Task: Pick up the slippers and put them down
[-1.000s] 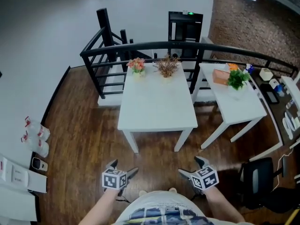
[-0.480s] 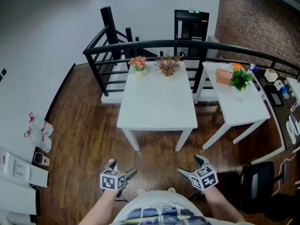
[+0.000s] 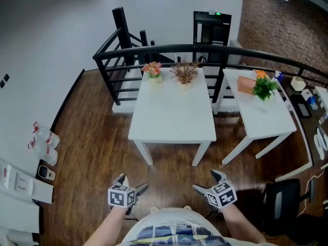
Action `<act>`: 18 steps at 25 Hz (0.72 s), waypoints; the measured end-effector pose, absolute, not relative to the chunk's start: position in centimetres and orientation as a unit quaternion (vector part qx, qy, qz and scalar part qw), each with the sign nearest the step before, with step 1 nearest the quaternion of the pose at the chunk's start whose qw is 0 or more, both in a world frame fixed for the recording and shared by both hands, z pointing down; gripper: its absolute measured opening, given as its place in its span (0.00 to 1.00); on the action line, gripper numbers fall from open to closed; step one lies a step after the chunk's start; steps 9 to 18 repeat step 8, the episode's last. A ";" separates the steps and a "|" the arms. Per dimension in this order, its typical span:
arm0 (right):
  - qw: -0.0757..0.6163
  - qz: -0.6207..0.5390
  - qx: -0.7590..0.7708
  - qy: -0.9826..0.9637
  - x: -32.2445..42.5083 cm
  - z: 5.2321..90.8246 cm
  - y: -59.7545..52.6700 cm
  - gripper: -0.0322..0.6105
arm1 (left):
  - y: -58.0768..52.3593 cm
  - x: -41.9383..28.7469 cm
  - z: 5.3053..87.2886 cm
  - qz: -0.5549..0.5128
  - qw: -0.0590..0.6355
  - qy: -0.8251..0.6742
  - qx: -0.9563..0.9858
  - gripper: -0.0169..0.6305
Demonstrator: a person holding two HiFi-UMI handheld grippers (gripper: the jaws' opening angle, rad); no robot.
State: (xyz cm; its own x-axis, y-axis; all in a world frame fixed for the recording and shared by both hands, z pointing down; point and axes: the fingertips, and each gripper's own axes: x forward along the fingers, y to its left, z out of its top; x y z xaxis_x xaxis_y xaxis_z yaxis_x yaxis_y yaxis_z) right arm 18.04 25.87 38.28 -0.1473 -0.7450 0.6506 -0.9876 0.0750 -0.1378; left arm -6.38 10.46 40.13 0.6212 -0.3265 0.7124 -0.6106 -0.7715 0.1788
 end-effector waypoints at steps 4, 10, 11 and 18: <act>0.210 0.290 0.616 -0.701 18.0 38.1 26.0 0.72 | 10.5 -6.3 40.3 0.344 0.210 -0.268 0.875 0.81; 0.211 0.293 0.618 -0.699 18.1 38.2 26.2 0.71 | 10.5 -6.2 40.2 0.343 0.210 -0.269 0.875 0.81; 0.211 0.293 0.618 -0.699 18.1 38.2 26.2 0.71 | 10.5 -6.2 40.2 0.343 0.210 -0.269 0.875 0.81; 0.211 0.293 0.618 -0.699 18.1 38.2 26.2 0.71 | 10.5 -6.2 40.2 0.343 0.210 -0.269 0.875 0.81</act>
